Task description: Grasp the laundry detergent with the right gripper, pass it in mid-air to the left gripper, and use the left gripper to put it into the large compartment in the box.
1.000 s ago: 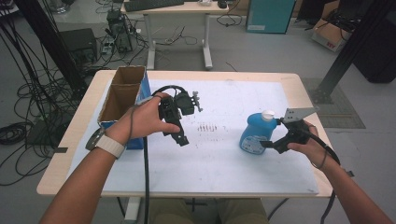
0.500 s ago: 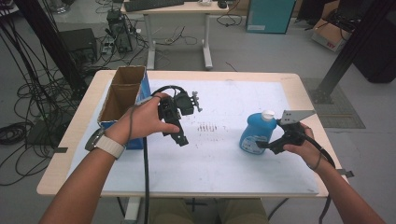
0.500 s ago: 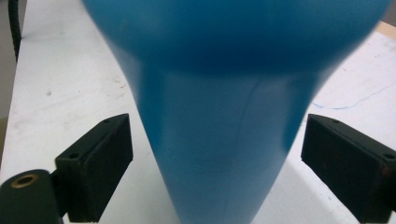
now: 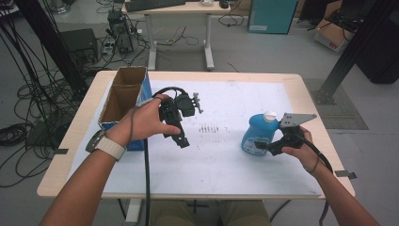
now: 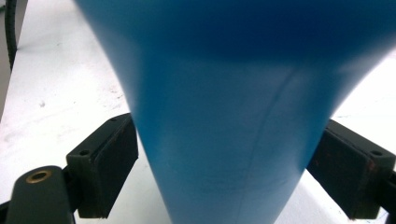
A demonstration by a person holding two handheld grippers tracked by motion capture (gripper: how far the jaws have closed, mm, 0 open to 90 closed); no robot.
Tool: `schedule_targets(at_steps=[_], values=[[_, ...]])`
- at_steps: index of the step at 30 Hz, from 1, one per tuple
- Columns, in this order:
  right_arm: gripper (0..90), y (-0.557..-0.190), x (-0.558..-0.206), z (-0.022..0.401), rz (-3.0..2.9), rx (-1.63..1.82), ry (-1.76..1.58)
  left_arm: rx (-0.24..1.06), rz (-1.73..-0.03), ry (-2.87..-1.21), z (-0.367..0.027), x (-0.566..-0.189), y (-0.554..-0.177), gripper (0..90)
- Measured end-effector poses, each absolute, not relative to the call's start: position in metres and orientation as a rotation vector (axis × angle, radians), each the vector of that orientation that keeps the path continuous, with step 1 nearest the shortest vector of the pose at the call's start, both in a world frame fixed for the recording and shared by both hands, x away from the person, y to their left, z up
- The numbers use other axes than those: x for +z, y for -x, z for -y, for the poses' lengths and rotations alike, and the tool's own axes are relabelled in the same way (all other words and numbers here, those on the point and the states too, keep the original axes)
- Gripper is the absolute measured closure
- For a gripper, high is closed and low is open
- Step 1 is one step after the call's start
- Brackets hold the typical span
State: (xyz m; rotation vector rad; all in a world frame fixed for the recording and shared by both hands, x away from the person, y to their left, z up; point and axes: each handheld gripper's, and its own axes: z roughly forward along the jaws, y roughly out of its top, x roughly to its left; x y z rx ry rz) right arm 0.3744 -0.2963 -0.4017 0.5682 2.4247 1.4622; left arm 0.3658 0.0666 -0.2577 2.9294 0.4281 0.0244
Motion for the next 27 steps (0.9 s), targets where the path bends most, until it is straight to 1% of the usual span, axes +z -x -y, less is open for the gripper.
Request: schedule_targets(at_steps=[9, 10, 16, 19, 27], values=[[17.3, -0.3740, -0.4049, 0.2946, -2.404, 1.489, -0.574, 0.018, -0.412, -2.944, -0.0655, -0.2579, -0.3670, 9.9], [17.8, -0.3740, -0.4052, 0.2942, -2.401, 1.492, -0.578, 0.019, -0.430, -2.929, -0.0652, -0.2587, -0.3661, 9.9], [24.4, -0.3740, -0.4063, 0.2929, -2.393, 1.507, -0.569, 0.023, -0.415, -2.941, -0.0665, -0.2581, -0.3670, 9.9], [26.3, -0.3740, -0.4067, 0.2930, -2.390, 1.511, -0.570, 0.019, -0.428, -2.933, -0.0671, -0.2588, -0.3667, 9.9], [35.0, -0.3747, -0.4073, 0.2924, -2.387, 1.517, -0.531, 0.018, -0.435, -2.929, -0.0672, -0.2594, -0.3666, 9.9]])
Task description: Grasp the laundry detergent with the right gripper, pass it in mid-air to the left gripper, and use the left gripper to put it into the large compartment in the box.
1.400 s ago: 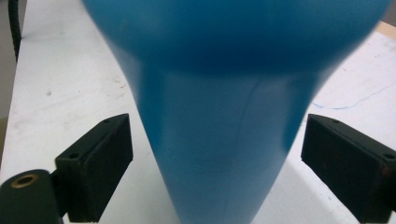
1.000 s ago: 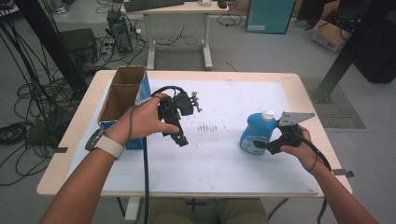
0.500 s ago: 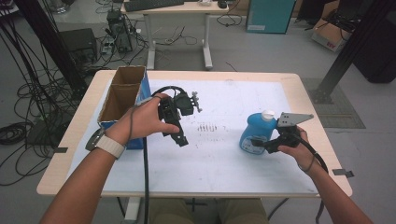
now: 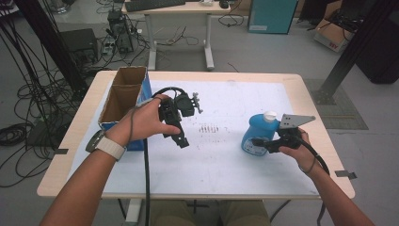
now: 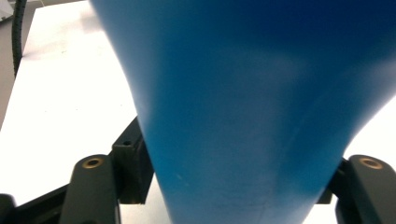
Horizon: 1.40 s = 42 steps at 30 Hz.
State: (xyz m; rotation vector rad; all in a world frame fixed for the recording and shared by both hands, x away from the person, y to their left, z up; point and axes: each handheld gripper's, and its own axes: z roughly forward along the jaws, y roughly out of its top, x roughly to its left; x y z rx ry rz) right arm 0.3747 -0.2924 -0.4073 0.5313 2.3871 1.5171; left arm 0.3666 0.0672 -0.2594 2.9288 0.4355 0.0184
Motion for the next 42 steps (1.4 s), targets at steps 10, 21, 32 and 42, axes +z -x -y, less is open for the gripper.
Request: schedule_targets(at_steps=[10, 21, 32, 42], values=[[40.8, -0.3752, -0.4082, 0.2927, -2.387, 1.523, -0.523, 0.018, -0.420, -2.940, -0.0676, -0.2592, -0.3678, 9.9], [41.5, -0.3737, -0.4079, 0.2921, -2.389, 1.515, -0.533, 0.020, -0.436, -2.929, -0.0669, -0.2594, -0.3668, 9.9], [41.9, -0.3731, -0.4074, 0.2917, -2.393, 1.505, -0.531, 0.021, -0.433, -2.929, -0.0664, -0.2594, -0.3666, 9.9], [41.9, -0.3734, -0.4071, 0.2912, -2.394, 1.496, -0.518, 0.021, -0.416, -2.939, -0.0673, -0.2587, -0.3671, 9.9]])
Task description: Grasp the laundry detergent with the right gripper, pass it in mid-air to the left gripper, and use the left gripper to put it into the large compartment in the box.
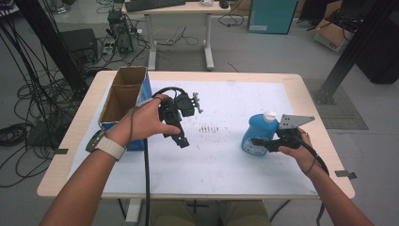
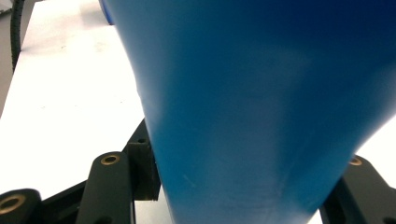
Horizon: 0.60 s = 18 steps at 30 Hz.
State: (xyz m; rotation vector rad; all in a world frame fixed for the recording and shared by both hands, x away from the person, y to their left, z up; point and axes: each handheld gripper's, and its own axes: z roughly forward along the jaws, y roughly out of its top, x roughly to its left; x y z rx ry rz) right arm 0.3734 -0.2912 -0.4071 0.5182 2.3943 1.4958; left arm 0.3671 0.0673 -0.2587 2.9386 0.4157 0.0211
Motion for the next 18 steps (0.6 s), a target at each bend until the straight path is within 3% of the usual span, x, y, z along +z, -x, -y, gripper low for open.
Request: schedule_targets(at_steps=[18], values=[[43.0, -0.3730, -0.4101, 0.2928, -2.373, 1.531, -0.509, 0.023, -0.431, -2.923, -0.0666, -0.2598, -0.3663, 9.9]])
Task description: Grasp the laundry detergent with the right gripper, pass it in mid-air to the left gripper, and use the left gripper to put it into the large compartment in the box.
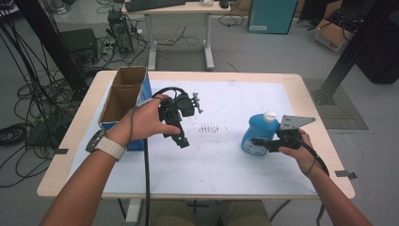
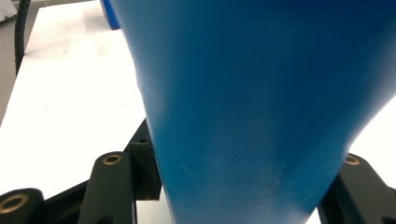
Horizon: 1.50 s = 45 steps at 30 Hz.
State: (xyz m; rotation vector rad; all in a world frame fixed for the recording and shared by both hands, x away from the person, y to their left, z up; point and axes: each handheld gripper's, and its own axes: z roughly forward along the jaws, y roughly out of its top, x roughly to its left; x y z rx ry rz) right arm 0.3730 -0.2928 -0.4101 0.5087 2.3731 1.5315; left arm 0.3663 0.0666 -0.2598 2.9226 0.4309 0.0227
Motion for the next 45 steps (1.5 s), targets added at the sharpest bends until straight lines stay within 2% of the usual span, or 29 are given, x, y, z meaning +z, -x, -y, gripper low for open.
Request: schedule_targets(at_steps=[45], values=[[43.5, -0.3744, -0.4107, 0.2933, -2.364, 1.537, -0.489, 0.024, -0.439, -2.925, -0.0671, -0.2577, -0.3657, 9.8]])
